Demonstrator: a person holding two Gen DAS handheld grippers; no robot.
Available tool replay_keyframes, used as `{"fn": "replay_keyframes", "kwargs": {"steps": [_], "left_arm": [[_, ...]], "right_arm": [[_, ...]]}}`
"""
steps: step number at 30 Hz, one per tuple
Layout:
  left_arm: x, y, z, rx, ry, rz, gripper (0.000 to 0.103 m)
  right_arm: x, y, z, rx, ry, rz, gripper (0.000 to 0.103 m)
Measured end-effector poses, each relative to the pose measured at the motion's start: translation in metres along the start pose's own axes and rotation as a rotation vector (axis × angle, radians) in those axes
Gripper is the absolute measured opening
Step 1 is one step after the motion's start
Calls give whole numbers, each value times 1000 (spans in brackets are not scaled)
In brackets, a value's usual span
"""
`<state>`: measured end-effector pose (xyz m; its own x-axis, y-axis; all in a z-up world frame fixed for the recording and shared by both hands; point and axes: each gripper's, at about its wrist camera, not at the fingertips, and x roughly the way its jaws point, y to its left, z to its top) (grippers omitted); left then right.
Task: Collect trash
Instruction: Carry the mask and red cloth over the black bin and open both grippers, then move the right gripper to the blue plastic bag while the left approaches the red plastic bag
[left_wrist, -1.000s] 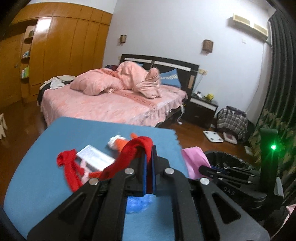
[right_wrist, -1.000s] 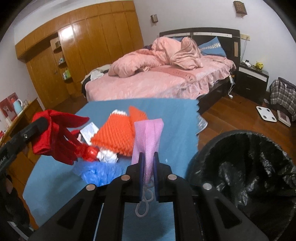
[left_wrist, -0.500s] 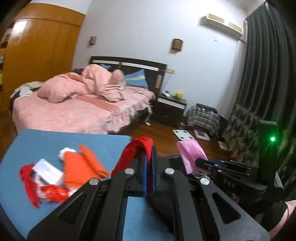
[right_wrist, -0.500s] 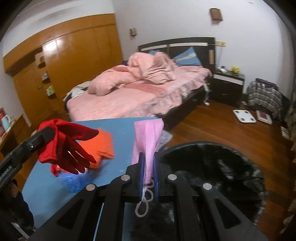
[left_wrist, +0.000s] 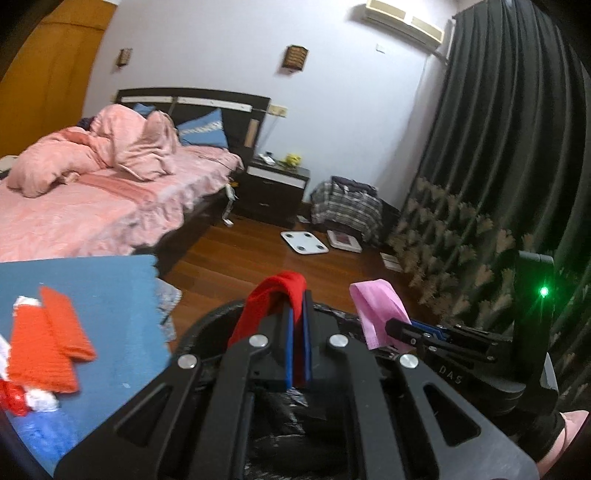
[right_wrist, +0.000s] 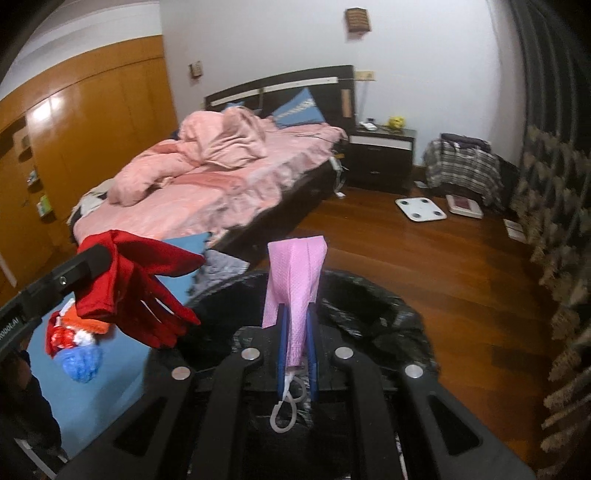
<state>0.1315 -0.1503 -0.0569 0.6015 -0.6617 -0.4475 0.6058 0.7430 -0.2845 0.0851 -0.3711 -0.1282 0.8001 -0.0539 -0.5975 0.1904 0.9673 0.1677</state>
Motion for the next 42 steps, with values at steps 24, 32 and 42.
{"fn": "replay_keyframes", "kwargs": {"steps": [24, 32, 42], "left_arm": [[-66, 101, -57, -54, 32, 385, 80], [-129, 157, -73, -99, 6, 586, 85], [-185, 220, -100, -172, 14, 764, 85]], "right_arm": [[9, 35, -14, 0, -30, 29, 97], [18, 111, -21, -71, -18, 162, 97], [38, 213, -42, -201, 27, 304, 97]]}}
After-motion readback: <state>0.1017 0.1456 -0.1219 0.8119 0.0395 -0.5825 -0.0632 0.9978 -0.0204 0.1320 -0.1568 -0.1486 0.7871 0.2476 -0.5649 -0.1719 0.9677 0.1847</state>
